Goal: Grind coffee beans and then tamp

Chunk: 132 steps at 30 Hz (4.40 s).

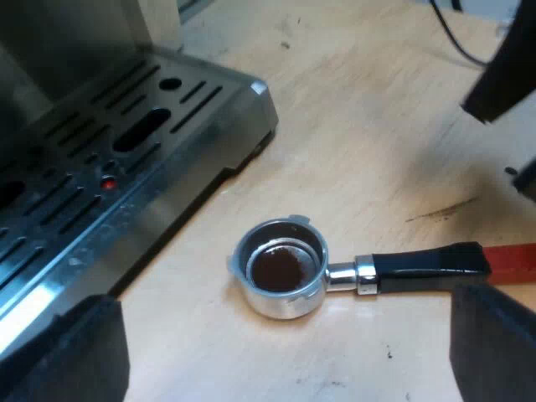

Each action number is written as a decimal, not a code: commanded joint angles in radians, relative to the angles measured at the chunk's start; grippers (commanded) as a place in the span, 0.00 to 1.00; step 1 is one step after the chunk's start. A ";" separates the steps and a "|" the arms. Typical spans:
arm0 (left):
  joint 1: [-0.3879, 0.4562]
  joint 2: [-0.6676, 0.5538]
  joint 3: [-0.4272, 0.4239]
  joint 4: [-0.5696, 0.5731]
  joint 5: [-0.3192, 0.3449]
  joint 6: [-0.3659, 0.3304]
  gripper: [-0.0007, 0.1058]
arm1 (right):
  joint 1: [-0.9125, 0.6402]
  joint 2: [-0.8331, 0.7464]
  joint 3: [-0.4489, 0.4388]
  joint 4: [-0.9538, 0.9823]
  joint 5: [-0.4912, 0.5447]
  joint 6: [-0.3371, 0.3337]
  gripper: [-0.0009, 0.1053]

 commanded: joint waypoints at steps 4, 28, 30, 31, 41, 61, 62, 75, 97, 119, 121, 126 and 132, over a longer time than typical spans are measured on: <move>-0.006 -0.001 -0.104 0.174 -0.090 -0.013 0.75 | 0.000 -0.058 -0.008 -0.171 0.016 -0.174 0.59; 0.066 0.112 -0.147 0.255 -0.235 -0.300 0.75 | 0.000 0.162 -0.006 -0.534 -0.110 -0.250 0.70; 0.098 0.138 -0.147 0.249 -0.231 -0.300 0.75 | 0.000 0.171 -0.006 -0.548 -0.097 -0.258 0.70; 0.136 0.160 -0.149 0.244 -0.231 -0.300 0.75 | 0.000 0.174 -0.006 -0.561 -0.096 -0.262 0.70; 0.286 0.206 -0.153 0.199 -0.226 -0.253 0.75 | 0.000 0.244 -0.006 -0.741 -0.096 -0.312 0.67; 0.317 0.572 -0.158 0.003 -0.276 -0.229 0.75 | 0.000 0.395 -0.006 -0.955 -0.096 -0.303 0.67; 0.317 0.585 -0.160 -0.003 -0.279 -0.227 0.75 | 0.000 0.395 -0.006 -0.955 -0.096 -0.302 0.67; 0.317 0.848 -0.181 -0.021 -0.310 -0.195 0.75 | 0.000 0.395 -0.006 -0.955 -0.096 -0.302 0.67; 0.317 1.025 -0.181 -0.095 -0.297 -0.173 0.65 | 0.000 0.395 -0.006 -0.955 -0.096 -0.302 0.67; 0.314 0.758 -0.184 0.013 -0.291 -0.150 0.01 | 0.000 0.395 -0.006 -0.962 -0.062 -0.305 0.67; 0.309 0.719 -0.184 0.032 -0.282 -0.150 0.01 | 0.000 0.393 -0.006 -0.962 -0.028 -0.316 0.67; 0.252 0.613 -0.184 0.087 -0.283 -0.150 0.01 | 0.000 0.349 -0.006 -0.894 0.002 -0.324 0.67; 0.203 0.487 -0.199 0.101 -0.257 -0.150 0.01 | 0.000 0.250 0.008 -0.694 0.009 -0.324 0.67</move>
